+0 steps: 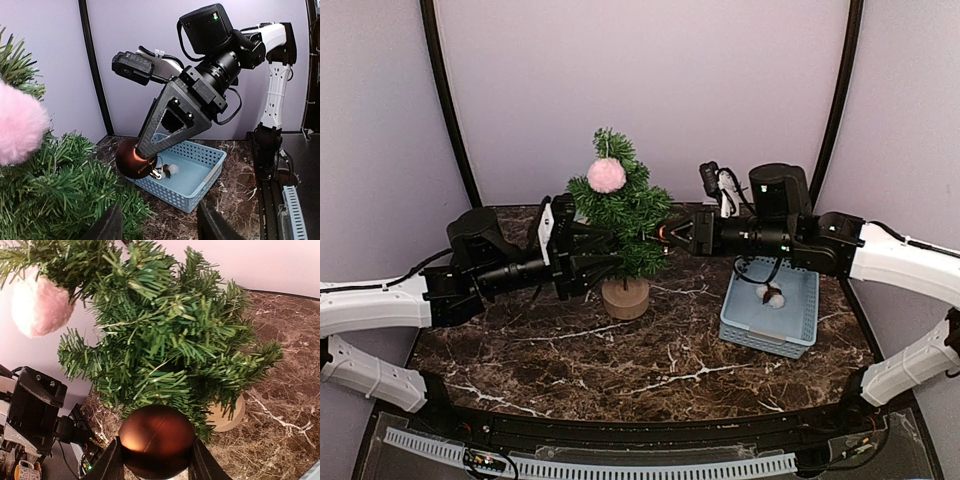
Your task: Decorate the small christmas tree
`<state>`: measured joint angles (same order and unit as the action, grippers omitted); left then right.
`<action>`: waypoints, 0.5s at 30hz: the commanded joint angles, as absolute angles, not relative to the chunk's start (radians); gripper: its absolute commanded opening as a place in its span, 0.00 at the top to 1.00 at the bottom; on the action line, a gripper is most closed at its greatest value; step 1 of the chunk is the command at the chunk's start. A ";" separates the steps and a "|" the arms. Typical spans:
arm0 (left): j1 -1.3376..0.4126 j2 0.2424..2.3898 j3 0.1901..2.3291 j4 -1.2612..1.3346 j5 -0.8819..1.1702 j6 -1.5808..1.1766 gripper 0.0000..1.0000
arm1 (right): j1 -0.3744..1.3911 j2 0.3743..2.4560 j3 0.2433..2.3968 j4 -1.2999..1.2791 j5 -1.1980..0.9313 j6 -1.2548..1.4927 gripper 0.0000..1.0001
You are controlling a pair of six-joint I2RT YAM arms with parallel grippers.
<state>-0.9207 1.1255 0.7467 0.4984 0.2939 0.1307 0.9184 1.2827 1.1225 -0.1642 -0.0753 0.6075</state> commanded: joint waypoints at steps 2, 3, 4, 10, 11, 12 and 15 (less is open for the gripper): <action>-0.949 1.165 0.806 0.501 0.267 0.203 0.44 | 0.970 1.307 1.172 -0.136 -0.048 0.599 0.60; -0.956 1.176 0.814 0.500 0.260 0.206 0.44 | 0.977 1.310 1.175 -0.132 -0.050 0.598 0.60; -0.960 1.181 0.816 0.501 0.245 0.211 0.44 | 0.985 1.313 1.176 -0.125 -0.051 0.598 0.60; -0.975 1.205 0.825 0.494 0.234 0.212 0.45 | 1.021 1.326 1.183 -0.100 -0.034 0.596 0.60; -0.975 1.206 0.825 0.496 0.232 0.206 0.45 | 1.023 1.329 1.187 -0.103 -0.033 0.593 0.60; -0.975 1.209 0.825 0.497 0.229 0.203 0.45 | 1.027 1.332 1.192 -0.105 -0.028 0.589 0.60; -0.978 1.214 0.833 0.499 0.218 0.201 0.46 | 1.038 1.344 1.204 -0.108 -0.014 0.578 0.60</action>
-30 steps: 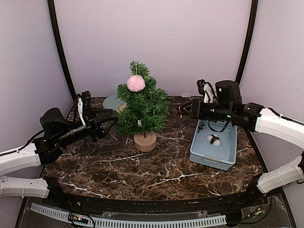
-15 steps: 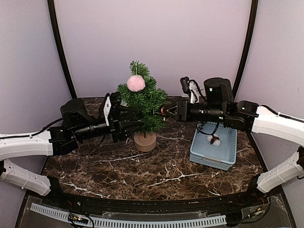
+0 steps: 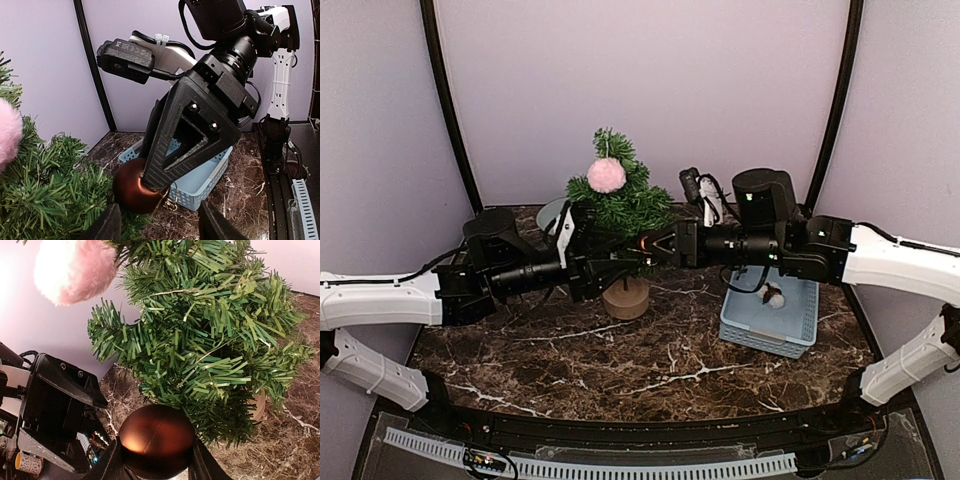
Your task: Decorate the small christmas tree
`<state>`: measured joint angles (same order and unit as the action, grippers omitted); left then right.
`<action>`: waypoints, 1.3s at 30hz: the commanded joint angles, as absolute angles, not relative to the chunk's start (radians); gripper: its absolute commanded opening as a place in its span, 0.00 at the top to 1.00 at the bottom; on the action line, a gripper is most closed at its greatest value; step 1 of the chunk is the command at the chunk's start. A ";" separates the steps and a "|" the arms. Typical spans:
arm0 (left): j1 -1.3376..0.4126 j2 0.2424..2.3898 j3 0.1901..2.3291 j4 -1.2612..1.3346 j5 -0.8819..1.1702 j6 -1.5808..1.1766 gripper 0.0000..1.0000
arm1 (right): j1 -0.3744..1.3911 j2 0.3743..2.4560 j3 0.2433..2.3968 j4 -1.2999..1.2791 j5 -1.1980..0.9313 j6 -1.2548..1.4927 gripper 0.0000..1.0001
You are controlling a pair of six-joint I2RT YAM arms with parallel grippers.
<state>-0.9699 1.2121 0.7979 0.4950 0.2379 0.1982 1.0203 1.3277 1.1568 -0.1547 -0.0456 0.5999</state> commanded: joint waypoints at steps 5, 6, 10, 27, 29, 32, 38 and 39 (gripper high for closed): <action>-0.984 1.222 0.839 0.506 0.221 0.208 0.56 | 1.042 1.353 1.216 -0.112 -0.005 0.574 0.60; -0.984 1.224 0.840 0.505 0.224 0.210 0.57 | 1.043 1.354 1.218 -0.110 -0.005 0.577 0.60; -0.985 1.229 0.838 0.508 0.232 0.212 0.63 | 1.043 1.366 1.227 -0.110 -0.006 0.578 0.60; -0.985 1.242 0.844 0.510 0.210 0.221 0.75 | 1.043 1.379 1.231 -0.092 -0.029 0.591 0.60; -0.986 1.243 0.844 0.514 0.214 0.221 0.77 | 1.044 1.382 1.230 -0.087 -0.032 0.594 0.60; -0.985 1.250 0.848 0.511 0.216 0.222 0.79 | 1.045 1.382 1.231 -0.084 -0.033 0.596 0.60; -0.985 1.261 0.850 0.507 0.214 0.226 0.82 | 1.044 1.382 1.230 -0.081 -0.035 0.603 0.60; -0.985 1.263 0.852 0.505 0.212 0.227 0.83 | 1.045 1.382 1.229 -0.081 -0.035 0.603 0.60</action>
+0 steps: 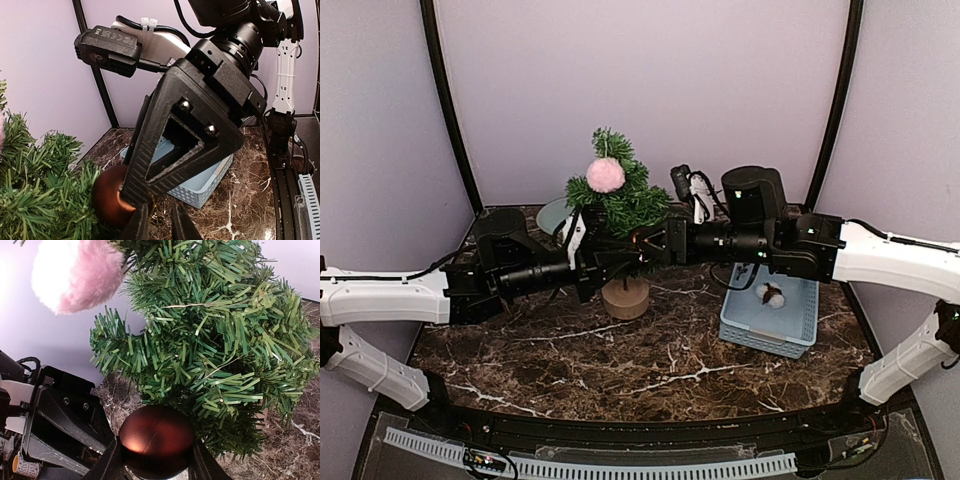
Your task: Decorate the small christmas tree
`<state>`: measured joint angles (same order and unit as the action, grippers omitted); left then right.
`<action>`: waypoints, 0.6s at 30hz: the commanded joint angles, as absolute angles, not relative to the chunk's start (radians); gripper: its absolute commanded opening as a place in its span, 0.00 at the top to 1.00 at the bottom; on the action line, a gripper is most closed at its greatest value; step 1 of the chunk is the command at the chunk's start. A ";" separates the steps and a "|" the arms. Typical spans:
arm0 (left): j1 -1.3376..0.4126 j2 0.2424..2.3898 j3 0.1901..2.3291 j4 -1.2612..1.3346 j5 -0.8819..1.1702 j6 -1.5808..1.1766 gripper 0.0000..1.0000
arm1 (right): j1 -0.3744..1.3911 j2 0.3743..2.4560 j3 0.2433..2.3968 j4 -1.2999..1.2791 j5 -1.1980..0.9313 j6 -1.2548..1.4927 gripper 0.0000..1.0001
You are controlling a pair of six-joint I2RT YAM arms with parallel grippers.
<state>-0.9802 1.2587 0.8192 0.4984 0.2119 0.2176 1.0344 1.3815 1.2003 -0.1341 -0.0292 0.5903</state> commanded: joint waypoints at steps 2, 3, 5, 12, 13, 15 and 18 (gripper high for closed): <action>-0.985 1.265 0.852 0.502 0.213 0.228 0.83 | 1.044 1.380 1.229 -0.081 -0.035 0.605 0.60; -0.985 1.264 0.852 0.501 0.214 0.229 0.83 | 1.045 1.379 1.228 -0.081 -0.035 0.604 0.60; -0.985 1.266 0.854 0.501 0.213 0.230 0.83 | 1.044 1.377 1.226 -0.081 -0.034 0.605 0.60; -0.985 1.270 0.859 0.514 0.200 0.222 0.85 | 1.045 1.376 1.223 -0.081 -0.038 0.608 0.60; -0.985 1.271 0.861 0.514 0.197 0.219 0.85 | 1.045 1.375 1.221 -0.080 -0.038 0.609 0.60; -0.985 1.274 0.865 0.515 0.190 0.216 0.86 | 1.045 1.372 1.219 -0.078 -0.038 0.609 0.60; -0.985 1.276 0.867 0.521 0.188 0.215 0.90 | 1.045 1.371 1.215 -0.077 -0.040 0.612 0.60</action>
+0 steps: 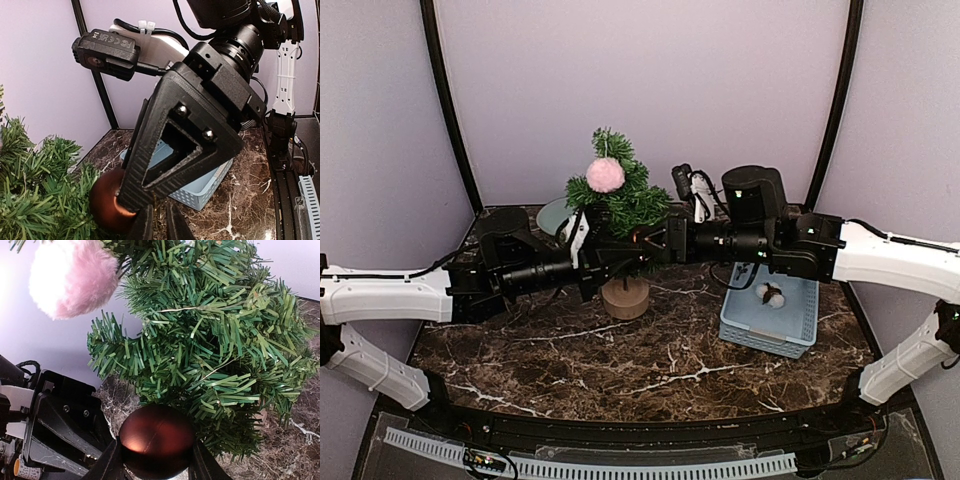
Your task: Decorate the small christmas tree
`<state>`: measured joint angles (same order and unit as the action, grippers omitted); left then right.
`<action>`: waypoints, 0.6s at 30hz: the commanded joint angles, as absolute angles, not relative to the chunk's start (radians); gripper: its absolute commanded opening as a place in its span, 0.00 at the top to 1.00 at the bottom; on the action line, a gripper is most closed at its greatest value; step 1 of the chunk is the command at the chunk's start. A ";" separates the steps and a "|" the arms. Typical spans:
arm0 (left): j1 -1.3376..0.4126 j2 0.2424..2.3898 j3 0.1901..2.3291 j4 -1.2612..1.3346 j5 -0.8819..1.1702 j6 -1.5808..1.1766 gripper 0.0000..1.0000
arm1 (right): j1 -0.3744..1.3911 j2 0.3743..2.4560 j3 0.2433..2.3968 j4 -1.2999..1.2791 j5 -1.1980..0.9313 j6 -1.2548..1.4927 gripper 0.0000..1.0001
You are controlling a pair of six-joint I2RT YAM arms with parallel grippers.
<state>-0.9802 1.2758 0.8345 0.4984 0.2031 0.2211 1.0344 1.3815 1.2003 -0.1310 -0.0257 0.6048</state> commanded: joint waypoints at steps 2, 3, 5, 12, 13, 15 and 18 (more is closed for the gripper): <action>-0.985 1.275 0.865 0.526 0.189 0.211 0.97 | 1.045 1.369 1.211 -0.073 -0.041 0.616 0.60; -0.986 1.269 0.861 0.528 0.188 0.210 1.00 | 1.044 1.367 1.207 -0.071 -0.041 0.618 0.60; -0.986 1.250 0.851 0.533 0.191 0.201 1.00 | 1.045 1.362 1.201 -0.072 -0.036 0.623 0.59; -0.985 1.175 0.812 0.574 0.214 0.165 1.00 | 1.044 1.343 1.173 -0.044 -0.034 0.632 0.51; -0.986 1.170 0.812 0.573 0.214 0.165 1.00 | 1.044 1.339 1.169 -0.038 -0.035 0.633 0.50; -0.985 1.163 0.810 0.572 0.216 0.164 1.00 | 1.045 1.330 1.158 -0.023 -0.033 0.634 0.52; -0.986 1.157 0.807 0.580 0.212 0.163 1.00 | 1.045 1.311 1.135 -0.005 -0.028 0.642 0.58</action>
